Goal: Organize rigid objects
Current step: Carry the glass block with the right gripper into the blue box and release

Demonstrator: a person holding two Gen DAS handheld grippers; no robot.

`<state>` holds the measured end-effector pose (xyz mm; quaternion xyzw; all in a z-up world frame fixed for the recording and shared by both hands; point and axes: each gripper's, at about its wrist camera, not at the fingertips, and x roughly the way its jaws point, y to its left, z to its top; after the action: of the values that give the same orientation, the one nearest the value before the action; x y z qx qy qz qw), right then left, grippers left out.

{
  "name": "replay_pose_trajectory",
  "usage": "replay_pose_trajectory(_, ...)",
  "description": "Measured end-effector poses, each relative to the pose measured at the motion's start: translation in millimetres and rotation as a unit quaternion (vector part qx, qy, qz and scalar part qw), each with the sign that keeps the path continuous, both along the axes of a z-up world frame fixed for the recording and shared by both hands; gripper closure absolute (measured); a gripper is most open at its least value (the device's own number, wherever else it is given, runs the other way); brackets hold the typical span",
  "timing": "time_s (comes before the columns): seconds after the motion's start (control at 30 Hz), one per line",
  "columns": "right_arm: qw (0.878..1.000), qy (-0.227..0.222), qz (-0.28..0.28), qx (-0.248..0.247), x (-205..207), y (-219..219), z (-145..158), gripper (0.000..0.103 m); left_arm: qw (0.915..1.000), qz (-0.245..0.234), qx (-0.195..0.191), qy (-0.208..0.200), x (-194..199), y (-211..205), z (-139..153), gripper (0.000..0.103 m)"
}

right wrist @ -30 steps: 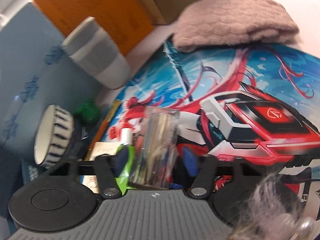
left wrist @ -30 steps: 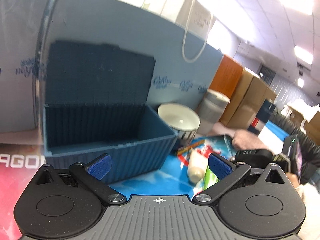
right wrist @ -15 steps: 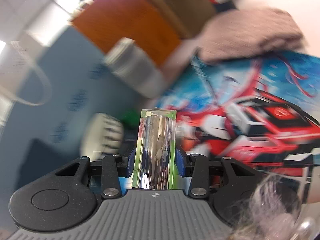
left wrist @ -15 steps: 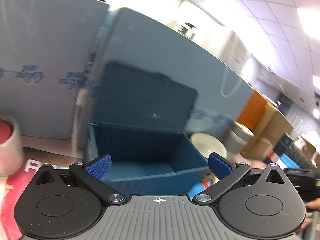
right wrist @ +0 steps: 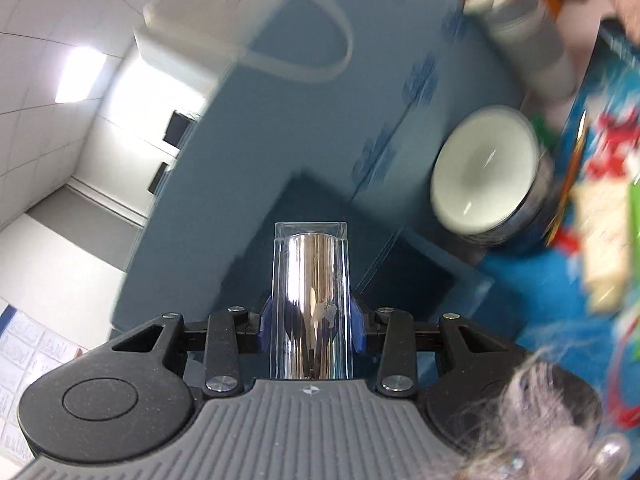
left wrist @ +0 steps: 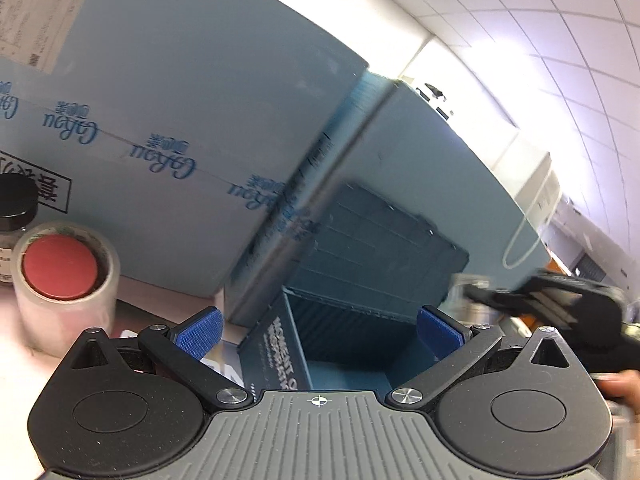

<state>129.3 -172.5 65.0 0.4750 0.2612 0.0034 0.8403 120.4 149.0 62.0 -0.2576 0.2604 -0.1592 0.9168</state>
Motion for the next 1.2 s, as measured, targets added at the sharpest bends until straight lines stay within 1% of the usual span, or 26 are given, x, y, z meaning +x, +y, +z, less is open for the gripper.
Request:
replay_pose_trajectory(0.1,0.999,0.027,-0.006,-0.017,23.3,29.9,-13.1,0.068,0.9999,0.008,-0.012,0.005,0.7,8.8,-2.1,0.0)
replay_pose_trajectory(0.2,0.998,0.052,-0.017,-0.039,35.6,52.7,-25.3,0.068,0.9995,0.022,-0.02,0.005,-2.3,16.6,-1.7,0.0)
replay_pose_trajectory(0.3,0.994,0.085,-0.03,-0.068,42.1,69.6,-35.0,0.068,0.9991,0.024,-0.034,0.002,-1.7,21.2,-2.2,0.0)
replay_pose_trajectory(0.33,0.992,0.086,-0.031,-0.091,43.7,76.6,-34.9,0.068,0.9991,0.021,-0.038,0.003,-0.4,22.7,-2.8,0.0)
replay_pose_trajectory(0.43,0.982,0.095,-0.046,-0.153,44.7,93.7,-32.0,0.068,0.9989,0.016,-0.044,0.003,0.3,25.4,-3.0,0.0)
replay_pose_trajectory(0.57,0.967,0.107,-0.039,-0.229,48.1,115.0,-33.7,0.068,0.9982,0.022,-0.055,-0.001,-2.1,32.0,-2.2,0.0)
replay_pose_trajectory(0.67,0.954,0.117,-0.011,-0.277,48.1,135.1,-35.7,0.068,0.9972,0.03,-0.069,-0.004,-4.9,39.3,-1.5,0.0)
replay_pose_trajectory(0.77,0.943,0.126,0.016,-0.307,49.6,145.5,-35.5,0.068,0.9967,0.024,-0.078,-0.007,-6.7,42.9,-0.2,0.0)
replay_pose_trajectory(0.87,0.942,0.142,0.027,-0.302,58.5,138.5,-33.9,0.068,0.9971,0.015,-0.075,-0.008,-6.8,41.2,1.0,0.0)
replay_pose_trajectory(1.0,0.934,0.172,0.047,-0.31,69.5,138.4,-26.2,0.068,0.998,0.004,-0.063,-0.004,-5.8,35.7,1.0,0.0)
replay_pose_trajectory(1.07,0.935,0.178,0.043,-0.304,68.8,131.2,-25.7,0.068,0.9981,0.003,-0.061,-0.004,-6.0,34.6,0.9,0.0)
replay_pose_trajectory(1.1,0.935,0.183,0.041,-0.302,76.5,136.4,-31.2,0.068,0.9981,0.002,-0.061,-0.005,-5.8,34.1,1.0,0.0)
replay_pose_trajectory(1.2,0.937,0.184,0.044,-0.294,74.2,129.3,-27.6,0.067,0.9985,-0.003,-0.055,-0.002,-4.7,30.1,0.3,0.0)
